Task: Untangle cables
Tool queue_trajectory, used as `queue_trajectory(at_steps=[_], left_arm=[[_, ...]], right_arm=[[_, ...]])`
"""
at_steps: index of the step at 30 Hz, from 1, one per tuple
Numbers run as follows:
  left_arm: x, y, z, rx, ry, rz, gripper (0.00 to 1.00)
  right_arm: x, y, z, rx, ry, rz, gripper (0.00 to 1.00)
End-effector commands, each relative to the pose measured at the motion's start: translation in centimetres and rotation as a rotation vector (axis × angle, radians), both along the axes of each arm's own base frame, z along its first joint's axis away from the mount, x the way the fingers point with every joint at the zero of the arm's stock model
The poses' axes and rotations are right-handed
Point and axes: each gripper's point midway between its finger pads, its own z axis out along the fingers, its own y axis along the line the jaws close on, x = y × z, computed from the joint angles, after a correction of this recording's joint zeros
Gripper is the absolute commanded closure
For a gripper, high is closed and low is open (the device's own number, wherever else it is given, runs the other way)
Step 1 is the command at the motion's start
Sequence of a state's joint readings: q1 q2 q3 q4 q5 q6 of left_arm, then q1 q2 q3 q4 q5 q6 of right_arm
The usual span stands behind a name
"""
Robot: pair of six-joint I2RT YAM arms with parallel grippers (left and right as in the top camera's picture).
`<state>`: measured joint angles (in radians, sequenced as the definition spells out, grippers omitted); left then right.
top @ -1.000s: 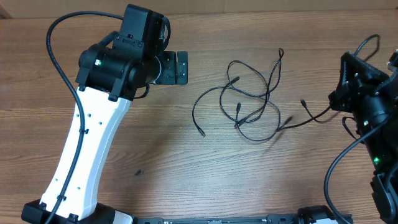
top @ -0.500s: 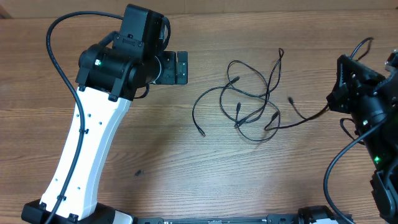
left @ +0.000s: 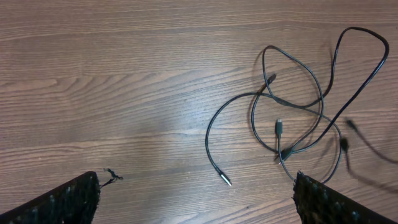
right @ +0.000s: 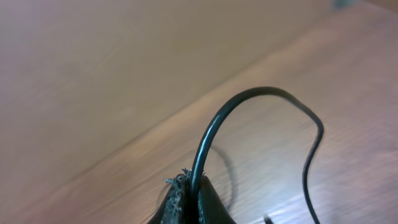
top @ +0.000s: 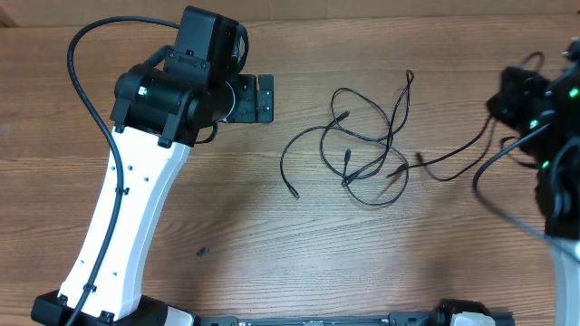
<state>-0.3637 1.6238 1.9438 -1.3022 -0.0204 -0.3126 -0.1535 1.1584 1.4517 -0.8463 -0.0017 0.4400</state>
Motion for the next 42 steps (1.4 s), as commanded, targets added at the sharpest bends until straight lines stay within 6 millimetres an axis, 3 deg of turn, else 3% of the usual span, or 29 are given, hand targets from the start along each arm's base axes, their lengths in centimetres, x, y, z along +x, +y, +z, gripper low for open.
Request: queue_trajectory(at_steps=[1,2,7,11,14,21,24,29,35,42], left_arm=[[0.3,0.2,0.2,0.003,-0.008,0.018,0.00],[0.3,0.2,0.2,0.003,-0.008,0.018,0.00],[0.3,0.2,0.2,0.003,-0.008,0.018,0.00],[0.3,0.2,0.2,0.003,-0.008,0.018,0.01],[0.3,0.2,0.2,0.003,-0.008,0.018,0.00],[0.3,0.2,0.2,0.003,-0.008,0.018,0.01],[0.3,0.2,0.2,0.003,-0.008,0.018,0.00],[0.3,0.2,0.2,0.003,-0.008,0.018,0.01],[0.3,0.2,0.2,0.003,-0.008,0.018,0.01],[0.3,0.2,0.2,0.003,-0.008,0.018,0.00]], right_arm=[[0.8,-5.2,-3.5,0.036,0.095,-0.142,0.96],[1.2,-7.0,-5.8,0.068,0.152,-0.175,0.96],[1.9,-11.6,-12.4,0.205,0.300,-0.238,0.96],[1.0,-15.7,-15.1,0.249,0.345,-0.334,0.96],[-0.2,-18.9,-15.4,0.251,0.332,-0.413,0.96],[-5.1,-26.8,-14.4,0.183,0.279,-0.655,0.96],[-6.9,-29.0,-14.1,0.180,0.255,-0.720,0.94],[-8.1,-31.7,-13.5,0.154,0.202,-0.780,0.88],[-9.5,-33.2,-13.0,0.114,0.195,-0.848,0.84],[-6.8,-31.1,-12.9,0.207,0.136,-0.689,0.70]])
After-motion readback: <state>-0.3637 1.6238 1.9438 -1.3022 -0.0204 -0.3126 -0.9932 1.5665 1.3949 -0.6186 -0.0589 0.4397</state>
